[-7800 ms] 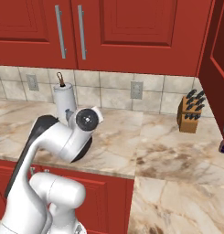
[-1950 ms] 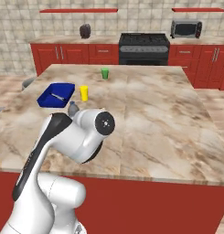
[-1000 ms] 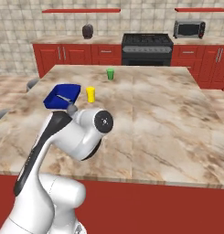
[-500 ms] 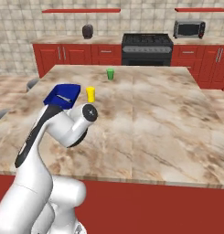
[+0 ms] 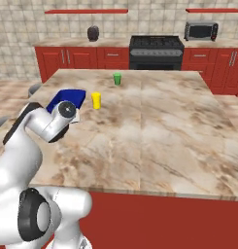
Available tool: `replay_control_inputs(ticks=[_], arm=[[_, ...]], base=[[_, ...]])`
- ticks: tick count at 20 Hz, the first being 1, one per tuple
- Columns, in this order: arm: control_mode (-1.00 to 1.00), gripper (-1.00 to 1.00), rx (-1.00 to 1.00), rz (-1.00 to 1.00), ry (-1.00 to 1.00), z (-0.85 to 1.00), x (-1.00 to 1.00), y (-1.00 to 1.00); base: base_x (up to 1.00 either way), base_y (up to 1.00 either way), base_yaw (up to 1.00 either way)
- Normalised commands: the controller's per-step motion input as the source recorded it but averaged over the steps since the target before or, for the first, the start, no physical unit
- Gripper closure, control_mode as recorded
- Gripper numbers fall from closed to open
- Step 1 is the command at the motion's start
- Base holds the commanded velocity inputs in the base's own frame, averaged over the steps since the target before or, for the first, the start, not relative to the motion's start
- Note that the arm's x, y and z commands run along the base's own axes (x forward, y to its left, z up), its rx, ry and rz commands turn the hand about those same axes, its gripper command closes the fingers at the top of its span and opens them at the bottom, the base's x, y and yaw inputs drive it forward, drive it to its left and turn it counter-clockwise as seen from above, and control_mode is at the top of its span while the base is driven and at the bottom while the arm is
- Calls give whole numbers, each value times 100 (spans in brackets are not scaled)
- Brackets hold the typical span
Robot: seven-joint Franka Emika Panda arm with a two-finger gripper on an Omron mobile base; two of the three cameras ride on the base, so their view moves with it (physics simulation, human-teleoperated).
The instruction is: Place the drinks on the dining counter in a tight cluster.
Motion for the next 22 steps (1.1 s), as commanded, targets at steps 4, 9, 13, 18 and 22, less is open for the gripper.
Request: replay_control_inputs(ticks=[4,9,13,18,22], arm=[[-100,100,0,-8,0,0,92,29],[-100,100,0,0,4,-1,28,-3],[-100,100,11,5,-9,0,-7,-12],[-100,100,19,25,-21,-3,0,0],[-100,100,13,29,-14,-23,1,0]], base=[[0,0,0],[0,0,0],[0,0,0],[0,0,0],[0,0,0]])
